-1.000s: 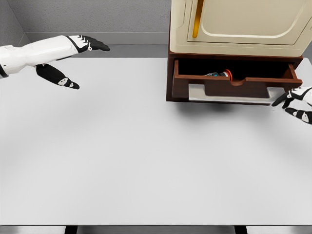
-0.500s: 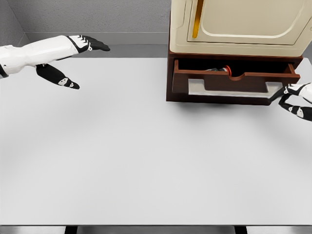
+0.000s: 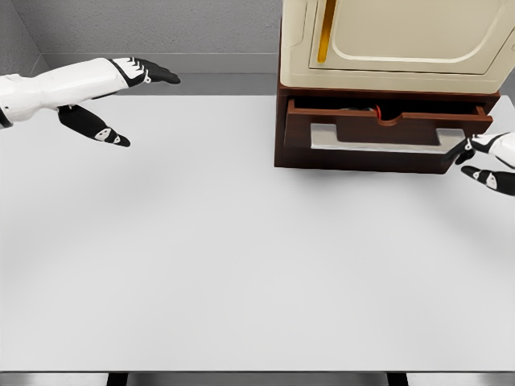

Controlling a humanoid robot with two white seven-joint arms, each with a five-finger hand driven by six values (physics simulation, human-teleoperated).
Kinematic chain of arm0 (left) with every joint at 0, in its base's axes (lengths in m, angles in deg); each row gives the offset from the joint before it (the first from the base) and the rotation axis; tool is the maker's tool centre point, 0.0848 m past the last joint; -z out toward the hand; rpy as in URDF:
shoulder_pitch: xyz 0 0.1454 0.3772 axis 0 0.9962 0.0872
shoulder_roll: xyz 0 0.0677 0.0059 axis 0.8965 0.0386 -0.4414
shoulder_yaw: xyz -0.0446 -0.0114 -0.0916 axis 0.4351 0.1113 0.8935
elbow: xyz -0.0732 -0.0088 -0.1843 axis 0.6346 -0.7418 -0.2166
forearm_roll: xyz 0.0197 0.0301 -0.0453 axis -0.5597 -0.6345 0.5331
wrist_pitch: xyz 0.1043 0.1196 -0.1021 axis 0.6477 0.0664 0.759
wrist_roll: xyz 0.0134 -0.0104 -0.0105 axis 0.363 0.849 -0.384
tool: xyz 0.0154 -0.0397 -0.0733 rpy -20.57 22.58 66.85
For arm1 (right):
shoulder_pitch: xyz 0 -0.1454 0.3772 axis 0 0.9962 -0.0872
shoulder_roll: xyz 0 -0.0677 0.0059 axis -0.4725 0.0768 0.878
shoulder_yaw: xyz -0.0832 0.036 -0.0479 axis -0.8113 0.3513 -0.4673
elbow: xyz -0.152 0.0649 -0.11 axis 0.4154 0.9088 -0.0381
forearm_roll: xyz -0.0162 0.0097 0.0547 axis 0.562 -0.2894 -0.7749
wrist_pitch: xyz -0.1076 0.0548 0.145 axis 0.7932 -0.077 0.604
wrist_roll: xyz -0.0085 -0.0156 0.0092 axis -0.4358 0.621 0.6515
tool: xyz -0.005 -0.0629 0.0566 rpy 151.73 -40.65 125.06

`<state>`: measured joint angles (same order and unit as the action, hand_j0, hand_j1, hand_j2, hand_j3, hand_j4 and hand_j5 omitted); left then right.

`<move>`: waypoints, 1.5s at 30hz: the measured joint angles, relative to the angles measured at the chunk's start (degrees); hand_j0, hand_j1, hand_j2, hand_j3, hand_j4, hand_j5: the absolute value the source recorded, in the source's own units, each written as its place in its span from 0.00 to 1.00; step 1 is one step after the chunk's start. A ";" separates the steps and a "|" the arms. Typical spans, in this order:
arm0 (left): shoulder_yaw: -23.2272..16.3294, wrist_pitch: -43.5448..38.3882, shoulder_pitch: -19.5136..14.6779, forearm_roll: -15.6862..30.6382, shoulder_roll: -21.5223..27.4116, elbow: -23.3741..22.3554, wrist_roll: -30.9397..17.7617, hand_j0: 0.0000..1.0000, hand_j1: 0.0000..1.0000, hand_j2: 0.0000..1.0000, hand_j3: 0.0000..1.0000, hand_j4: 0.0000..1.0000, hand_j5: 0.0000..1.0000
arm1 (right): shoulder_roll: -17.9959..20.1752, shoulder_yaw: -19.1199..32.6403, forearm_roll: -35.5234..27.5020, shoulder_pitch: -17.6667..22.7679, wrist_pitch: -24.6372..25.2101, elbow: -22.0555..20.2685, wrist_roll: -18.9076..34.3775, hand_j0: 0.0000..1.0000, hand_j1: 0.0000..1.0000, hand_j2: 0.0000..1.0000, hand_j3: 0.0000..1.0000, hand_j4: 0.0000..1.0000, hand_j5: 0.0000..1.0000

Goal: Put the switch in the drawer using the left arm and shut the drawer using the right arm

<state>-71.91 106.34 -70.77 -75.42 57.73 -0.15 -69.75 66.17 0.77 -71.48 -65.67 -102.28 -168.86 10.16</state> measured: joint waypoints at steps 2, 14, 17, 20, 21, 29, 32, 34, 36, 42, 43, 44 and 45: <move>0.03 0.00 0.00 0.00 0.03 0.00 0.00 1.00 1.00 1.00 1.00 1.00 1.00 | -0.10 -0.22 0.38 -0.53 -0.13 0.16 0.06 0.56 0.56 0.56 0.56 0.56 0.56; 2.69 -0.01 2.11 -0.09 0.49 0.02 0.00 1.00 1.00 1.00 1.00 1.00 1.00 | -0.89 -1.08 -0.15 -1.49 0.91 1.76 -0.27 0.56 0.56 0.56 0.56 0.56 0.56; 3.00 -0.01 2.11 -0.09 0.50 0.04 0.00 1.00 1.00 1.00 1.00 1.00 1.00 | -0.98 -1.50 1.27 -1.49 0.71 1.97 -0.27 0.56 0.56 0.56 0.56 0.56 0.56; 3.08 0.00 2.11 -0.10 0.48 0.02 0.00 1.00 1.00 1.00 1.00 1.00 1.00 | -1.18 -1.95 3.36 -1.58 -0.42 2.07 0.15 0.56 0.56 0.56 0.56 0.56 0.56; 3.10 0.00 2.11 -0.09 0.48 0.01 0.00 1.00 1.00 1.00 1.00 1.00 1.00 | -1.29 -2.04 3.98 -2.46 -0.62 2.16 0.28 0.56 0.56 0.56 0.56 0.56 0.56; 3.12 0.01 2.11 -0.13 0.47 0.01 0.00 1.00 1.00 1.00 1.00 1.00 1.00 | -1.64 -2.39 4.80 -2.81 -1.20 2.88 0.41 0.56 0.56 0.56 0.56 0.56 0.56; 3.12 0.01 2.11 -0.13 0.47 0.02 0.00 1.00 1.00 1.00 1.00 1.00 1.00 | -1.77 -2.43 5.00 -3.34 -1.27 3.11 0.42 0.56 0.56 0.56 0.56 0.56 0.56; 3.12 0.01 2.11 -0.13 0.47 0.03 0.00 1.00 1.00 1.00 1.00 1.00 1.00 | -1.81 -2.47 5.15 -3.60 -1.39 3.29 0.44 0.56 0.56 0.56 0.56 0.56 0.56; 3.11 0.01 2.11 -0.13 0.46 0.02 0.00 1.00 1.00 1.00 1.00 1.00 1.00 | -1.85 -2.51 4.95 -3.78 -1.47 3.52 0.42 0.56 0.56 0.56 0.56 0.56 0.56; 3.11 0.01 2.11 -0.17 0.46 -0.01 0.00 1.00 1.00 1.00 1.00 1.00 1.00 | -1.94 -2.54 4.73 -4.13 -1.49 3.93 0.40 0.56 0.56 0.56 0.56 0.56 0.56; 3.11 0.02 2.11 -0.18 0.46 -0.01 0.00 1.00 1.00 1.00 1.00 1.00 1.00 | -1.95 -2.55 4.70 -4.13 -1.49 3.95 0.38 0.56 0.56 0.56 0.56 0.56 0.56; 3.11 0.01 2.11 -0.18 0.46 -0.02 0.00 1.00 1.00 1.00 1.00 1.00 1.00 | -1.95 -2.55 4.81 -4.22 -1.48 3.98 0.40 0.56 0.56 0.56 0.56 0.56 0.56; 3.11 0.01 2.11 -0.18 0.46 -0.02 0.00 1.00 1.00 1.00 1.00 1.00 1.00 | -1.95 -2.57 5.02 -4.48 -1.54 4.01 0.44 0.56 0.56 0.56 0.56 0.56 0.56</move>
<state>-68.80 106.36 -68.66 -75.60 58.19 -0.17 -69.75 64.22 -1.80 -66.46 -70.15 -103.82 -164.85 10.60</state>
